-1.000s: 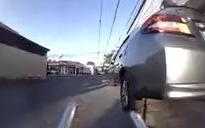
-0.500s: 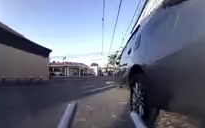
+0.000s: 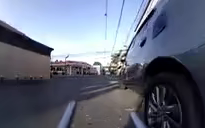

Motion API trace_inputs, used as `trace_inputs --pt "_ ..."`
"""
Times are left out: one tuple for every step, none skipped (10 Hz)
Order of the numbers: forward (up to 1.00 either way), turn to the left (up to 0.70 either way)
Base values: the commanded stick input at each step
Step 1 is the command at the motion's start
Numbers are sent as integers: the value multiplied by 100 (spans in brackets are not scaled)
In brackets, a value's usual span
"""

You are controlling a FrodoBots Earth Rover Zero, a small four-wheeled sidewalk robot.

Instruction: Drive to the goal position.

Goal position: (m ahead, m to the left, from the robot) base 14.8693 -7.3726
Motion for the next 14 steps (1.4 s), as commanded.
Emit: trace_inputs --pt "85 27" --pt "85 33" --pt "85 34" --pt "85 34" --pt "85 9" --pt "85 0" --pt "85 0" --pt "85 0" --pt "85 0" --pt "85 0" --pt "85 0" --pt "85 0" --pt "85 0" --pt "85 0"
